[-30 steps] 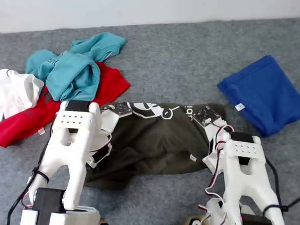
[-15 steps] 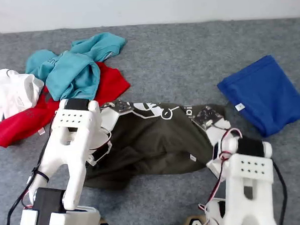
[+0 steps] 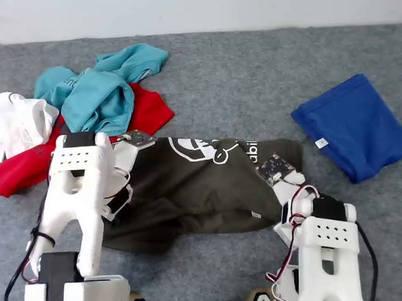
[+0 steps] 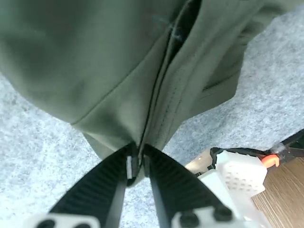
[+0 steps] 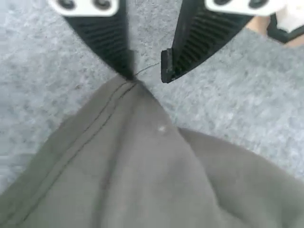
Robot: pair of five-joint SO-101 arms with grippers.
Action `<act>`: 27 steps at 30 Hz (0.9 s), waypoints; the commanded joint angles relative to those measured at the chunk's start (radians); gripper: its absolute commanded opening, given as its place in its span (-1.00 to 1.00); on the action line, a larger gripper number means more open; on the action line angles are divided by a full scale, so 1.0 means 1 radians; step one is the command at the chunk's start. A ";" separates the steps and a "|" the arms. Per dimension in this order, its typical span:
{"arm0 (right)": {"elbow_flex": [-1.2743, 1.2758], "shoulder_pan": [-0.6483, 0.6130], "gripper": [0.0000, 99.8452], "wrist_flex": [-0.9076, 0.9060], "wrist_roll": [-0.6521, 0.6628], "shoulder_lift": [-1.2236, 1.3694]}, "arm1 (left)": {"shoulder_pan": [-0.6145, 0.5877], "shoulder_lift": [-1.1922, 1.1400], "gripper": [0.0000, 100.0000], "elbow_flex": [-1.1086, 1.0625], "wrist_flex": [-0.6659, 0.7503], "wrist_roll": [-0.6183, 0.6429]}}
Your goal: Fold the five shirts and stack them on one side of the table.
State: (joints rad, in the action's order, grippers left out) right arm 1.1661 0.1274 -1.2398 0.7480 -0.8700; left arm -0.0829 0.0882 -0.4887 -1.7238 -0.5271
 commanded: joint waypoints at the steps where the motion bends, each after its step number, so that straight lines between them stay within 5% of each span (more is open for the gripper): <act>1: -0.041 0.012 -0.67 0.018 -0.020 -0.012 | 0.054 0.040 -0.97 0.022 -0.029 -0.011; 18: 0.213 0.013 -0.69 0.358 -0.008 -0.013 | 0.133 0.034 -0.96 0.021 -0.031 0.023; 27: 0.218 0.016 -0.96 0.288 0.095 -0.021 | 0.133 0.034 -0.96 0.019 -0.031 0.023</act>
State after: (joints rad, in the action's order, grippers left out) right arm 1.3886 0.1289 -0.9191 0.8216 -0.8700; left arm 0.0445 0.0882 -0.4887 -1.7238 -0.5132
